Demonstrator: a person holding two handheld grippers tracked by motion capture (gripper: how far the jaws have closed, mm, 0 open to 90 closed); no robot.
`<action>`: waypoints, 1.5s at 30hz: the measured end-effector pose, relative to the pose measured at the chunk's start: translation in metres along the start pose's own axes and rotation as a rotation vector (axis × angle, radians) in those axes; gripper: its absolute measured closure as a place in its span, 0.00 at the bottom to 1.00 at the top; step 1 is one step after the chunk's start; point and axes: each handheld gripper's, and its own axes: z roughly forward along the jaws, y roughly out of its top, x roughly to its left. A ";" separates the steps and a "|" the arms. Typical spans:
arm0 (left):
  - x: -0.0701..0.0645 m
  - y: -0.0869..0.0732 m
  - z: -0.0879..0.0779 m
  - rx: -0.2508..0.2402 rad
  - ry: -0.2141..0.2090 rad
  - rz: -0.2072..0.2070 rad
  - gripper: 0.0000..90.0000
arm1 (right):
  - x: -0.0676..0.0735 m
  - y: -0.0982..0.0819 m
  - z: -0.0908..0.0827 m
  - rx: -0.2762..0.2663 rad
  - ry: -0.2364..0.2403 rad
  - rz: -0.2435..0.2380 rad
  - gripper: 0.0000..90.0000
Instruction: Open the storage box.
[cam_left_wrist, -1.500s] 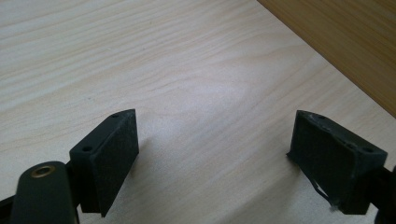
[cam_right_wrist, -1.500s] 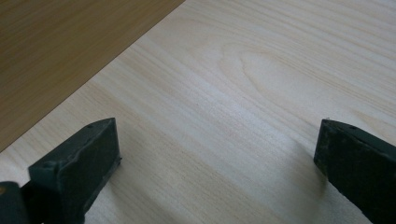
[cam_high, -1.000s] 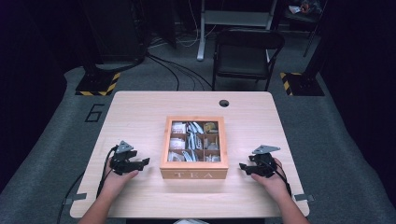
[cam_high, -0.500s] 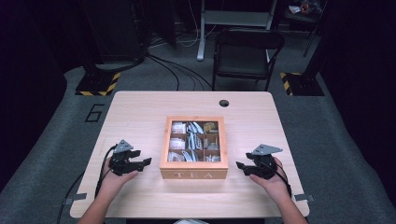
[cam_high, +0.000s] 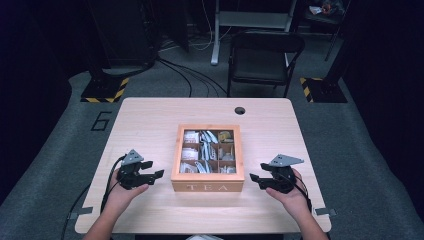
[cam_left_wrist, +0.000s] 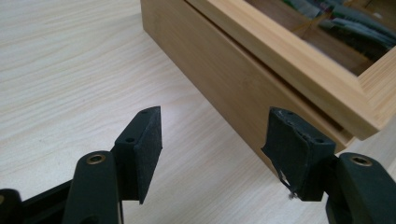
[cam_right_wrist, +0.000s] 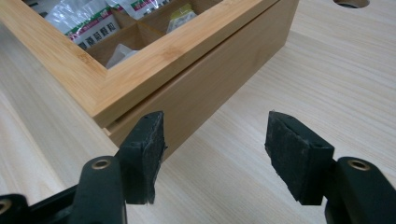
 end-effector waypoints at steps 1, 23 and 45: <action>0.000 0.000 0.000 0.000 0.000 0.000 0.40 | 0.000 0.000 0.000 0.000 0.000 0.000 0.41; -0.018 0.009 -0.009 -0.044 -0.086 0.021 0.40 | 0.029 0.012 -0.004 -0.030 0.124 -0.080 0.41; -0.037 0.011 -0.001 -0.022 -0.151 0.097 0.40 | 0.038 0.007 0.016 0.025 0.128 -0.103 0.46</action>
